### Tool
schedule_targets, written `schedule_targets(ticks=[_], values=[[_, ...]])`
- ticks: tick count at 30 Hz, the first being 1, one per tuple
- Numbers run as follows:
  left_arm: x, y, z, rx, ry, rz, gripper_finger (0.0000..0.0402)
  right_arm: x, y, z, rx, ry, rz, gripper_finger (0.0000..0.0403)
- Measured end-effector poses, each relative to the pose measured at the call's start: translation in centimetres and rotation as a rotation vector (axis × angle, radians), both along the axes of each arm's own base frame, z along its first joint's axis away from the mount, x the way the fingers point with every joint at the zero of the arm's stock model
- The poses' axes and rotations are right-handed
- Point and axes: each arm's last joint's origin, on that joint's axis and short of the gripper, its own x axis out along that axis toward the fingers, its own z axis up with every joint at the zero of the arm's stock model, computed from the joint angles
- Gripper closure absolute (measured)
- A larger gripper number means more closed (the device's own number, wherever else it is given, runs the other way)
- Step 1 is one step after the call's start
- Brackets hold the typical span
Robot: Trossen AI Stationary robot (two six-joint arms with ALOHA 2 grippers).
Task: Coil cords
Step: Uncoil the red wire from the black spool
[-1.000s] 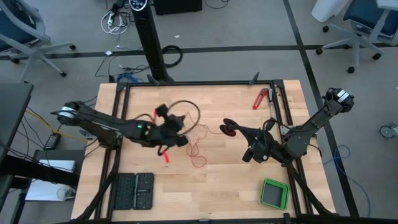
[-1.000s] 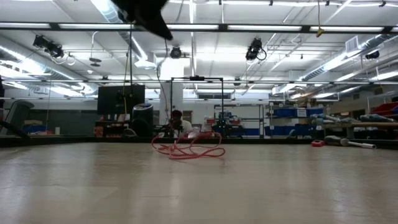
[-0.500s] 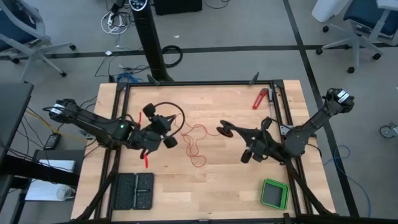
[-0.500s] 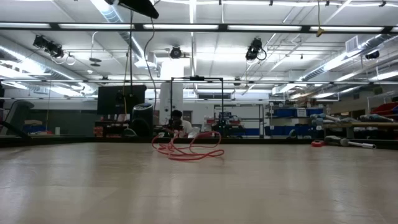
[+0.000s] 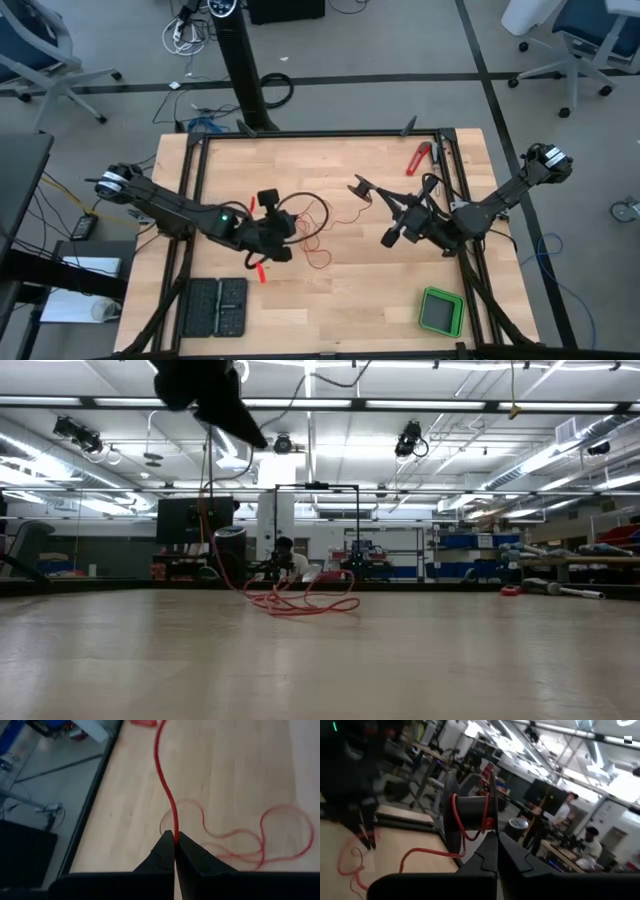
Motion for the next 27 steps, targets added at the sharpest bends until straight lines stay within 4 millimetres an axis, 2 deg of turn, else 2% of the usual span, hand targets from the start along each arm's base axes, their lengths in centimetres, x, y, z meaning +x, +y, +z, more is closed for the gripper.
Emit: schedule_targets(ticks=[7, 12, 16, 22, 27], values=[[-0.9, 1.5, -1.4, -0.019, 0.095, 0.177, 0.0397, -0.3, 0.9, 0.4, -0.053, -0.019, 0.121, 0.0403], [-1.8, 2.3, -1.5, 0.049, 0.081, 0.313, 0.0397, -0.9, 1.5, 0.8, -0.066, -0.049, 0.197, 0.0403], [-2.1, 2.6, -1.3, 0.119, 0.029, 0.380, 0.0397, -1.1, 2.2, 0.3, -0.142, 0.033, 0.199, 0.0403], [-2.9, 3.0, 0.3, 0.185, -0.111, 0.460, 0.0397, -1.2, 2.5, -1.3, -0.230, 0.224, 0.118, 0.0403], [-4.3, 3.0, 2.3, 0.200, -0.256, 0.499, 0.0397, -1.0, 2.1, -2.8, -0.238, 0.317, 0.083, 0.0403]])
